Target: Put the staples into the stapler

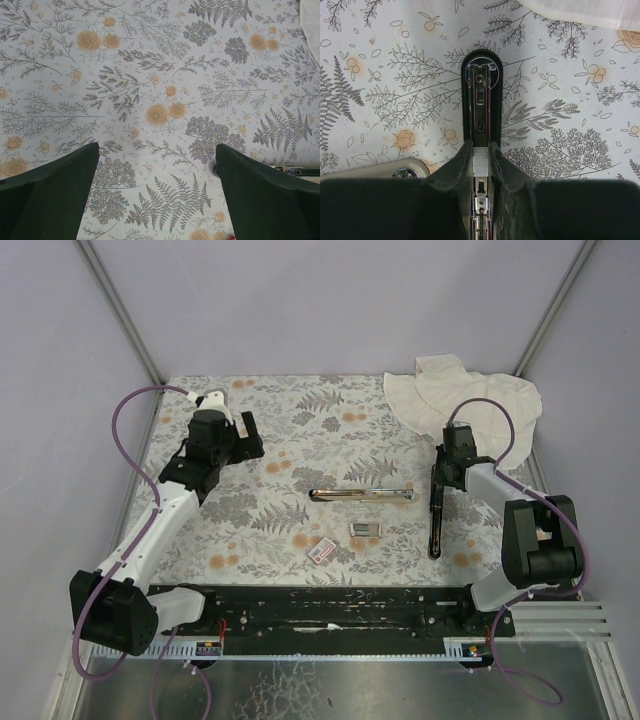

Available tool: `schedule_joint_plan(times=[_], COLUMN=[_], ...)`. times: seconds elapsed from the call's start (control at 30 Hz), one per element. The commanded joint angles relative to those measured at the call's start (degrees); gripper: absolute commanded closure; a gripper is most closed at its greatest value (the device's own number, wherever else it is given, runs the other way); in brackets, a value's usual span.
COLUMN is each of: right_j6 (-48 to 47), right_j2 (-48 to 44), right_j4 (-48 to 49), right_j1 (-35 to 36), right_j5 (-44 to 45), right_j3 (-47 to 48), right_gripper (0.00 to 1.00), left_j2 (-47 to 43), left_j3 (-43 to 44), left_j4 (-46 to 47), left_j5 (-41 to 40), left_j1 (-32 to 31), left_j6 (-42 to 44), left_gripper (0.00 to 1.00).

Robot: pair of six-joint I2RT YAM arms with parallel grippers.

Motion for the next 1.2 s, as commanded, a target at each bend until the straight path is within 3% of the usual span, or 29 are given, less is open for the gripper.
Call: schedule_joint_plan(times=[0.0, 0.33, 0.6, 0.77, 0.87, 1.03, 1.17], right_j6=[-0.9, -0.9, -0.7, -0.6, -1.1, 0.3, -0.5], right_j2=[0.2, 1.2, -0.1, -2.8, -6.3, -11.0, -12.1], right_j4=[1.5, 1.3, 0.4, -1.0, -1.3, -1.9, -4.8], right_j1=[-0.3, -0.2, -0.3, -0.2, -0.2, 1.6, 11.6], right_j5=[1.9, 1.6, 1.0, 0.2, -4.4, -22.1, -20.7], right_j3=[0.1, 0.2, 0.9, 2.1, 2.3, 1.7, 0.5], right_gripper=[0.85, 0.81, 0.59, 0.55, 0.55, 0.55, 0.55], left_j2=[0.3, 0.2, 0.0, 0.0, 0.1, 0.3, 0.5], left_j3=[0.1, 0.1, 0.2, 0.2, 0.2, 0.1, 0.1], left_j4=[0.7, 0.7, 0.7, 0.7, 0.8, 1.0, 1.0], left_j5=[0.3, 0.4, 0.5, 0.6, 0.8, 1.9, 2.3], left_j1=[0.3, 0.3, 0.4, 0.3, 0.4, 0.3, 0.4], left_j6=[-0.3, -0.3, -0.3, -0.3, -0.3, -0.6, -0.7], left_gripper=[0.0, 0.0, 0.0, 0.0, 0.0, 0.0, 0.0])
